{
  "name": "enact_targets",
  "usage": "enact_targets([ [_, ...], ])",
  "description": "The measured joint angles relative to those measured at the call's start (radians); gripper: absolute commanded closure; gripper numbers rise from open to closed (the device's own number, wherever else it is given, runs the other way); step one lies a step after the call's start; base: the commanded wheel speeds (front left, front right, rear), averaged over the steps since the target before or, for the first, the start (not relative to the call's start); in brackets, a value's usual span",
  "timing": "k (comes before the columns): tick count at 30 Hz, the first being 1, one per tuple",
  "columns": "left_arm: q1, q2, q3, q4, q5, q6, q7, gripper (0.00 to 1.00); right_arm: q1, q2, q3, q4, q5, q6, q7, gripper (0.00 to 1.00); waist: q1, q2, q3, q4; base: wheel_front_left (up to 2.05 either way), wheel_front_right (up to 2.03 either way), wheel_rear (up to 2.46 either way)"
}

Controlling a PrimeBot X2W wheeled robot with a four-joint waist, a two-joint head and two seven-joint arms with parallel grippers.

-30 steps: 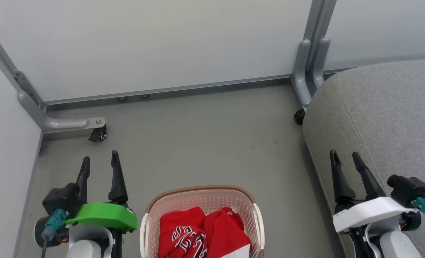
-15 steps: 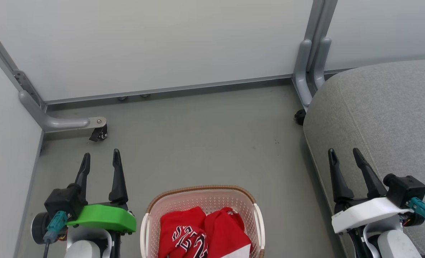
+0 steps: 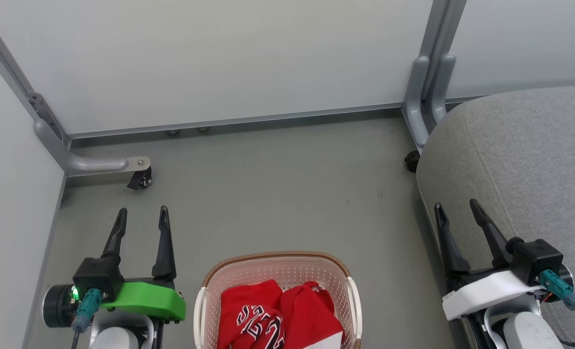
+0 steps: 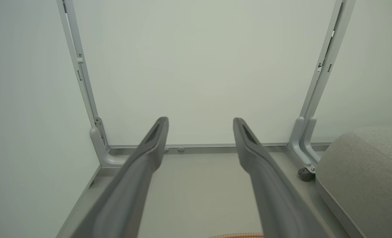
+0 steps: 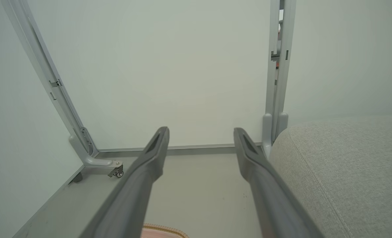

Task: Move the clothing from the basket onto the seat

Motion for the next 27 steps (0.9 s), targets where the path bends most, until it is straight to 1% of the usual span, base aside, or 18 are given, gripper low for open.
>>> enact_targets([
  [9,-0.001,-0.001,-0.002,0.006,0.052,-0.006,-0.015,0.0,0.003,-0.001,0.006,0.0,-0.061,0.0,-0.016,0.0,0.0,0.0,-0.006,0.009,0.0,0.0,0.0],
  [27,-0.002,-0.003,-0.002,0.059,0.013,-0.004,-0.02,0.0,0.004,-0.001,-0.002,0.043,-0.054,0.0,-0.019,0.0,0.0,0.0,-0.009,0.008,0.0,0.0,0.0],
])
